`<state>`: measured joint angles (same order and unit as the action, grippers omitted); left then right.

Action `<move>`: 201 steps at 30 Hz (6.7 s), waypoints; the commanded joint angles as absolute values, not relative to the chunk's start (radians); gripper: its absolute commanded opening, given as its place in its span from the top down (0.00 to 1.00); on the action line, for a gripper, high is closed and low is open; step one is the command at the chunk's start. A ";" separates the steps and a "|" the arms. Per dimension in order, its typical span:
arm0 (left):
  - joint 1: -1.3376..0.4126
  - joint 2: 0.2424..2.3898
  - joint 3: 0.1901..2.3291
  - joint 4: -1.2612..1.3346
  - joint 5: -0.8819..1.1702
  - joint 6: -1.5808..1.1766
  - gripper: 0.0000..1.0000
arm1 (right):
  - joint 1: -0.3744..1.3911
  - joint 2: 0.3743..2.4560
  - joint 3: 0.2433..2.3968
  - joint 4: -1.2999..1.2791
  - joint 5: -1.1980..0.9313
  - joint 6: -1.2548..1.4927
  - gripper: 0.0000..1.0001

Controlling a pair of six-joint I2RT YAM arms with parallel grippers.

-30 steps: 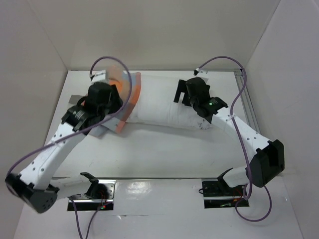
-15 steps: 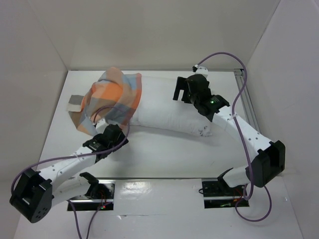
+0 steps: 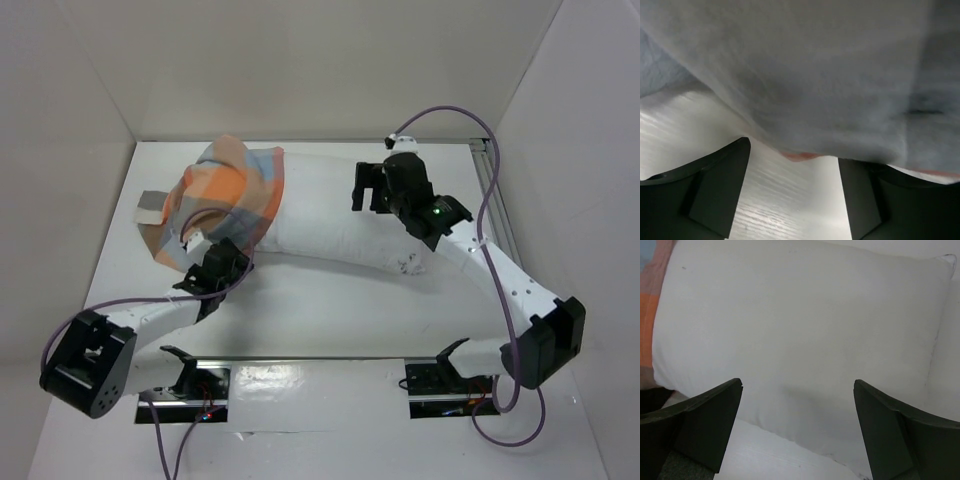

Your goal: Put the pillow into the pillowcase

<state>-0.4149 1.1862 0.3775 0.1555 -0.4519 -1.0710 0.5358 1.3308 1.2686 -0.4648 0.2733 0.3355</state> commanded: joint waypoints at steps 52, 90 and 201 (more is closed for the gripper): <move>-0.653 1.103 1.442 -0.363 0.253 -0.621 1.00 | 0.554 1.106 1.277 -0.759 0.293 0.413 1.00; -0.353 1.675 1.866 -0.739 -0.187 -0.276 0.32 | 0.178 1.425 1.373 -0.528 0.287 0.449 0.01; -0.424 1.390 0.709 0.081 -0.477 -0.646 0.09 | 0.382 1.161 0.919 -0.353 -0.030 0.560 0.00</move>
